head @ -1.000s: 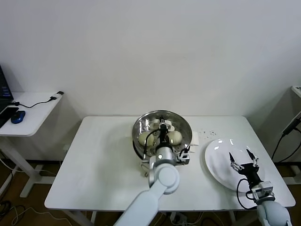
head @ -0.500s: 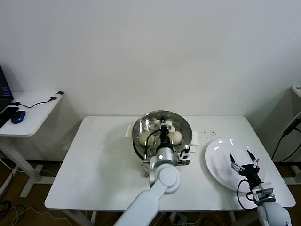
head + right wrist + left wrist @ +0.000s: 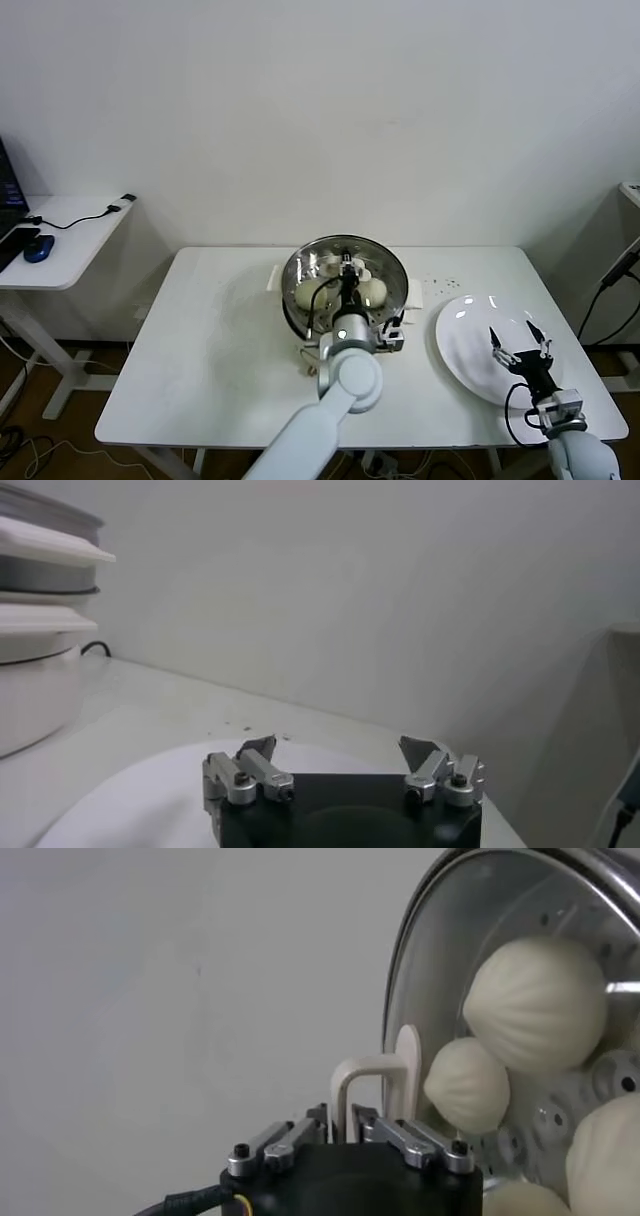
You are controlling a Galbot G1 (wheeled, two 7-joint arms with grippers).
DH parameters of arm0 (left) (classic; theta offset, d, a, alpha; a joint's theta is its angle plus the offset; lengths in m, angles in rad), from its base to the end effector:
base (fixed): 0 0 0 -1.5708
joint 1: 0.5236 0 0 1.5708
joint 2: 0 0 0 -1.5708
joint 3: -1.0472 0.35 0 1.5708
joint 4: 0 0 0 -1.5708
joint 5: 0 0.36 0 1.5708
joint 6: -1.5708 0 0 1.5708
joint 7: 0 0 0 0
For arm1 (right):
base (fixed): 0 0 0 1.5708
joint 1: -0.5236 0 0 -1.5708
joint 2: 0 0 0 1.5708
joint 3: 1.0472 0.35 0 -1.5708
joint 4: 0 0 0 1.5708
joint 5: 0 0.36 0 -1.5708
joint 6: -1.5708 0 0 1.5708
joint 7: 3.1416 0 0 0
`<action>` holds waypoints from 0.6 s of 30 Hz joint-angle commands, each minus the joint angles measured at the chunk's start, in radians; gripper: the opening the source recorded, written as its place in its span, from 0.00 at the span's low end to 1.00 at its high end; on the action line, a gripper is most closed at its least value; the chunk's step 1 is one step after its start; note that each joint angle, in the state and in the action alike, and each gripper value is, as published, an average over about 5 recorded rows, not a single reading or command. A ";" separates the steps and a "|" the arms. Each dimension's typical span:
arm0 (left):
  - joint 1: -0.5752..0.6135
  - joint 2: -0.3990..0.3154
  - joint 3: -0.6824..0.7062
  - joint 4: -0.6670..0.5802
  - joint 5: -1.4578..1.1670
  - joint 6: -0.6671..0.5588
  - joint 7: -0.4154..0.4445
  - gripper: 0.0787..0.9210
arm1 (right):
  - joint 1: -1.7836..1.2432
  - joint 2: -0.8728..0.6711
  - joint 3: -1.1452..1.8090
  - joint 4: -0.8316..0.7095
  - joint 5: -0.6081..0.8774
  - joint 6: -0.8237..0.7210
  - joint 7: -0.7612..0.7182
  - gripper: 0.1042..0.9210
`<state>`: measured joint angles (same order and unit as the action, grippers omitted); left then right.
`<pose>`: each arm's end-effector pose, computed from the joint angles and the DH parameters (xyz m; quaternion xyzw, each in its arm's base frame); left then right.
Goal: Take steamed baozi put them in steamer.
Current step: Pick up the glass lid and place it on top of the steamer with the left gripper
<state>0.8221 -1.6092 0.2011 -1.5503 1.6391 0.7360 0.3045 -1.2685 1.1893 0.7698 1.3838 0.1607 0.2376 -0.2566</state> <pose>0.3403 -0.2521 -0.2790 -0.0112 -0.6989 -0.7147 0.0237 0.2568 -0.2352 -0.4215 0.0101 -0.9906 0.1201 0.0644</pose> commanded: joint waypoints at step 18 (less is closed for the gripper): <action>0.085 0.003 0.024 -0.233 0.018 0.049 0.097 0.84 | 0.001 -0.002 0.014 -0.003 0.000 0.000 -0.005 0.88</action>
<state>0.8683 -1.6092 0.2223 -1.6746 1.6567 0.7363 0.3830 -1.2685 1.1875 0.7835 1.3811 0.1610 0.2386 -0.2614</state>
